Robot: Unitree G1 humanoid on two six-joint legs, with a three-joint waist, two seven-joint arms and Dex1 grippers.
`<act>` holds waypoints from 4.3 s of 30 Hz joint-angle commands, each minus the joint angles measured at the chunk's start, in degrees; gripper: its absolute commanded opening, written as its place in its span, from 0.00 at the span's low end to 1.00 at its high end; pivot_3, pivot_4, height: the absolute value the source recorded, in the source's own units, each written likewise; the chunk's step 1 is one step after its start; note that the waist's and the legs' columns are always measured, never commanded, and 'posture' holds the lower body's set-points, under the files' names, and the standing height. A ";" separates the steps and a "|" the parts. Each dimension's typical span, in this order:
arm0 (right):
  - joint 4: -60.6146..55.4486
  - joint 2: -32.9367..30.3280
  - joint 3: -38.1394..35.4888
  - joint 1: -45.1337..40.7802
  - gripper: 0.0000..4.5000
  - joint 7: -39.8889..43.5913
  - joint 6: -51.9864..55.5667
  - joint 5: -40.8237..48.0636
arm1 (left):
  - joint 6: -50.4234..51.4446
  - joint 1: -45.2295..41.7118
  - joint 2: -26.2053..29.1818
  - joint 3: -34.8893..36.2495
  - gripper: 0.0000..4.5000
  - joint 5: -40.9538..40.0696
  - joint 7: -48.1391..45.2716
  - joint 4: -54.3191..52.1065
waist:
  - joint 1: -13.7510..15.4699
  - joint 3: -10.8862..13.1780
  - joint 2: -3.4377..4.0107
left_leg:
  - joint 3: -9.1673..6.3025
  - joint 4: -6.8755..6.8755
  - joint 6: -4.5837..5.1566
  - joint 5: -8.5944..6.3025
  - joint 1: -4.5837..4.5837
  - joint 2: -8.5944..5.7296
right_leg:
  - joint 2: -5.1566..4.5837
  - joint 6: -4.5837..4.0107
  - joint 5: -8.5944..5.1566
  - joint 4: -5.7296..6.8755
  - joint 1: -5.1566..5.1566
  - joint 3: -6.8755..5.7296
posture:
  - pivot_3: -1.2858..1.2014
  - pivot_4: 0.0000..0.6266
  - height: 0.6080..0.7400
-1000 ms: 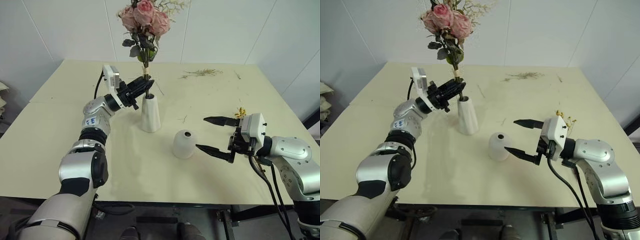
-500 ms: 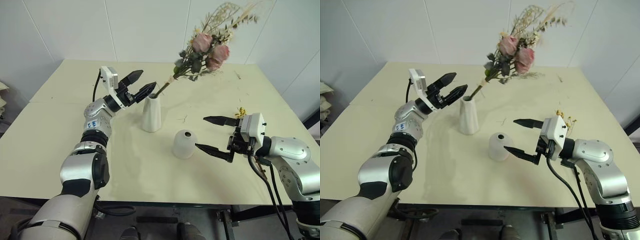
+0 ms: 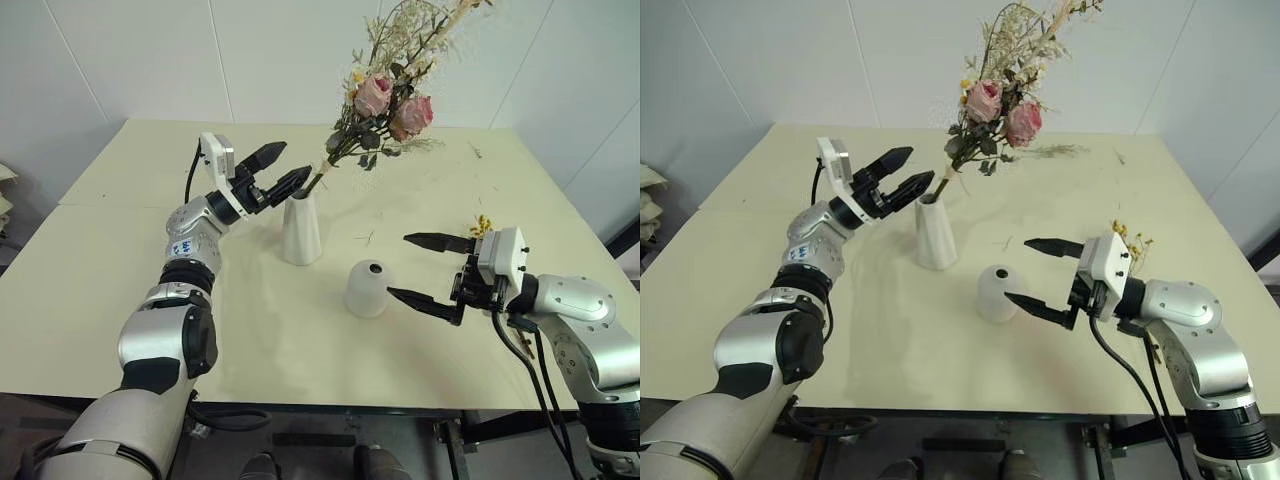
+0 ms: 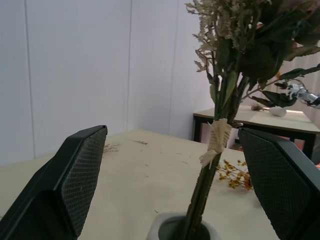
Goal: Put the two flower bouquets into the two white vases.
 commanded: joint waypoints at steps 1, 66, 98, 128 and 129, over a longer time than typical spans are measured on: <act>-1.45 0.29 -0.75 -0.73 1.00 -0.38 -0.81 0.18 | 0.92 -2.10 1.38 -0.53 0.99 0.10 -2.17 -0.91 | 0.03 0.00 0.00 | 0.00 0.00 0.00 0.00 0.00 0.00 | 0.00 0.00 0.00 0.00 0.00 0.00 | 0.52 0.24 1.00; -2.65 2.49 -0.50 1.10 1.00 -2.39 -0.75 -0.77 | 6.45 -13.15 4.89 -4.62 0.01 10.09 0.41 4.33 | -0.06 0.00 0.00 | 0.00 -0.03 0.01 0.00 -0.02 0.00 | 0.01 0.04 -0.03 0.00 -0.01 0.00 | 0.52 0.24 1.00; -3.49 2.22 -4.40 -2.09 1.00 -4.87 2.57 3.96 | -1.20 -2.93 0.69 1.62 0.01 1.46 -0.68 1.18 | -0.02 0.00 0.00 | 0.00 0.01 0.00 0.00 0.00 0.00 | 0.01 0.03 -0.02 0.06 -0.01 0.01 | 0.52 0.24 1.00; -6.84 1.06 -7.15 -0.58 1.00 -7.09 7.21 6.42 | -4.71 0.70 0.60 -0.14 0.87 2.45 0.16 -1.68 | 0.04 0.00 0.00 | -0.01 0.00 0.01 0.00 0.00 0.00 | 0.00 0.03 -0.02 0.04 -0.01 0.01 | 0.52 0.24 1.00; -6.76 1.07 -6.97 -0.47 1.00 -7.28 7.35 6.14 | -4.73 1.98 1.95 -0.70 0.93 3.02 -0.21 -2.58 | 0.01 0.00 0.00 | -0.01 0.00 0.01 0.00 0.00 0.00 | 0.00 0.03 -0.02 0.05 -0.01 0.01 | 0.52 0.24 1.00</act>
